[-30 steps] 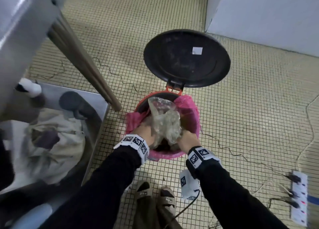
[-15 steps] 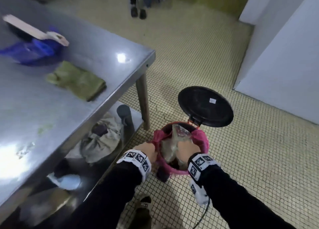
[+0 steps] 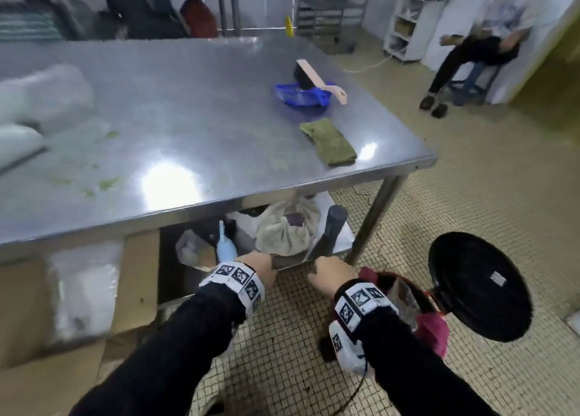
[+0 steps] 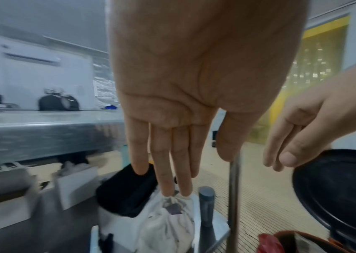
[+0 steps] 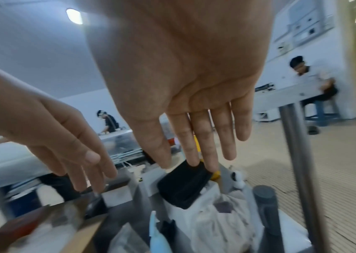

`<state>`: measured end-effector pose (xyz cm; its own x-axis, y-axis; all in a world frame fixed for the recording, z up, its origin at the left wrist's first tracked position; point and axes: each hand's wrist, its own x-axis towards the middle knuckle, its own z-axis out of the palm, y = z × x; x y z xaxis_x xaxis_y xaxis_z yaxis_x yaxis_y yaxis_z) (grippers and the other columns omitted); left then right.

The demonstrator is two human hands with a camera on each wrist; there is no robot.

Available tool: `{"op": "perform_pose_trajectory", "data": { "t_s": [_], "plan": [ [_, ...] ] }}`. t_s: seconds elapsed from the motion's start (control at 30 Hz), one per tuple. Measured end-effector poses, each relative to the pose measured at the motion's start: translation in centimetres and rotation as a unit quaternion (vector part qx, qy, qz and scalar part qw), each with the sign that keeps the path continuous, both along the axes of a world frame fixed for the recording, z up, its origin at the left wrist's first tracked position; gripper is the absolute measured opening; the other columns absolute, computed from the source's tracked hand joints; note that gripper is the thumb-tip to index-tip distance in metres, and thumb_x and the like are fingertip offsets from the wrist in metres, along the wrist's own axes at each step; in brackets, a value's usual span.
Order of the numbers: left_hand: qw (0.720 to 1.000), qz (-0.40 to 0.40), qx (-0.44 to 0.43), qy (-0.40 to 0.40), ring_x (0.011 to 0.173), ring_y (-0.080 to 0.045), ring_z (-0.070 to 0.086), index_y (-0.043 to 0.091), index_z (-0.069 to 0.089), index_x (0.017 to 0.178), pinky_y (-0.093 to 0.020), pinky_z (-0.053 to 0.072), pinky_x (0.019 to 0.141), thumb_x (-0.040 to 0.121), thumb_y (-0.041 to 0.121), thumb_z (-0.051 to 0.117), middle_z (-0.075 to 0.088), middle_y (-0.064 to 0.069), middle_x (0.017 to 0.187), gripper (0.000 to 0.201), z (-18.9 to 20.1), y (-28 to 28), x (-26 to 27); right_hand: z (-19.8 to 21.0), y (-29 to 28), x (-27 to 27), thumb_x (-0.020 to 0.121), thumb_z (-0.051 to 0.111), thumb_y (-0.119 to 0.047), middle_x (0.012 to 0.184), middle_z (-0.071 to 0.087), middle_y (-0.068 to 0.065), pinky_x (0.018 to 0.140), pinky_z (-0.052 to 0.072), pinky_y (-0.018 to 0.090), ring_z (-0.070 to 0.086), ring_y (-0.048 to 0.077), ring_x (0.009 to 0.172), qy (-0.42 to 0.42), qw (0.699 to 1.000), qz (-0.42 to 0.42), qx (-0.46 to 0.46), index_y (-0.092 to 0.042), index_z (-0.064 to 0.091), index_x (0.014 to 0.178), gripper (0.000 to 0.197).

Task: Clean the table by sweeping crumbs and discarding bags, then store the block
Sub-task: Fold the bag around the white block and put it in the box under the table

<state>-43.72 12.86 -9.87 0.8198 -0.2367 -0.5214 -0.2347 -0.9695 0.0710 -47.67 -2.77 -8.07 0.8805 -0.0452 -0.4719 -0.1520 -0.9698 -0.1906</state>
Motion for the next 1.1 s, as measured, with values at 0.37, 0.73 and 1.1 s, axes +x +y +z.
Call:
{"op": "perform_pose_trajectory", "data": {
  "t_s": [0.37, 0.73, 1.1],
  "plan": [
    [0.979, 0.203, -0.023, -0.023, 0.109, -0.032, 0.059, 0.003, 0.058, 0.118, -0.036, 0.047, 0.086, 0.093, 0.029, 0.044, 0.062, -0.017, 0.119, 0.039, 3.7, 20.8, -4.7, 2.7, 19.4, 2.1, 0.09, 0.044, -0.025, 0.11, 0.066, 0.015, 0.077, 0.047, 0.033, 0.062, 0.031, 0.1, -0.055, 0.979, 0.195, 0.027, -0.009, 0.06, 0.107, 0.029],
    [0.952, 0.298, -0.015, -0.063, 0.118, -0.032, 0.054, 0.006, 0.056, 0.123, -0.036, 0.043, 0.095, 0.094, 0.028, 0.04, 0.056, -0.018, 0.13, 0.04, 5.6, 41.3, -8.9, 3.7, 40.9, 1.2, 0.092, 0.045, -0.032, 0.118, 0.063, 0.013, 0.088, 0.049, 0.037, 0.06, 0.031, 0.108, -0.095, 0.953, 0.281, 0.066, -0.008, 0.06, 0.116, 0.037],
    [0.914, 0.361, -0.078, -0.165, 0.114, -0.029, 0.057, 0.018, 0.058, 0.121, -0.039, 0.046, 0.095, 0.093, 0.032, 0.037, 0.06, -0.008, 0.126, 0.038, 7.6, 53.6, -6.2, 6.2, 54.6, 5.8, 0.094, 0.042, -0.028, 0.123, 0.06, 0.009, 0.089, 0.046, 0.034, 0.058, 0.026, 0.112, -0.142, 0.93, 0.334, 0.049, -0.01, 0.056, 0.123, 0.037]
  ]
}}
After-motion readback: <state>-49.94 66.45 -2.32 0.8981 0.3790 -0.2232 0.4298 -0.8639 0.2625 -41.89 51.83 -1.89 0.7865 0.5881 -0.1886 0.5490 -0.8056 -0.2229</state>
